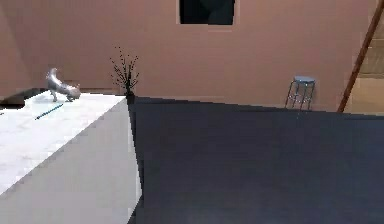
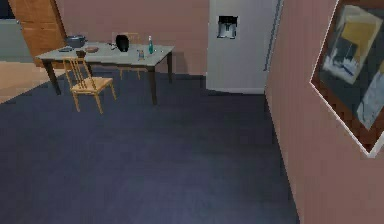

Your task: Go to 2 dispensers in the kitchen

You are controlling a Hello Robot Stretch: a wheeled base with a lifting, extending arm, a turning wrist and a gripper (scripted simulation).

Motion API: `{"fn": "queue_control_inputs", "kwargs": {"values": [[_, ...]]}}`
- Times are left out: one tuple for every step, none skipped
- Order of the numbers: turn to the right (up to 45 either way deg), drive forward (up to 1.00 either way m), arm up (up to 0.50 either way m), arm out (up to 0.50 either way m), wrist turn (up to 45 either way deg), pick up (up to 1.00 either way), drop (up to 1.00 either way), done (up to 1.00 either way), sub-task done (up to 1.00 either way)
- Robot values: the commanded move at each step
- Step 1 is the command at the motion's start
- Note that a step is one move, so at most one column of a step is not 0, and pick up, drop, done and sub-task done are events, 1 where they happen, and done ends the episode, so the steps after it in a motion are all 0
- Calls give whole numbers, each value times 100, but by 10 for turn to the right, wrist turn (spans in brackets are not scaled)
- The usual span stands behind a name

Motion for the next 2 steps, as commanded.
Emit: {"fn": "queue_control_inputs", "kwargs": {"values": [[0, 40, 0, 0, 0, 0, 0, 0, 0], [-450, 0, 0, 0, 0, 0, 0, 0, 0]]}}
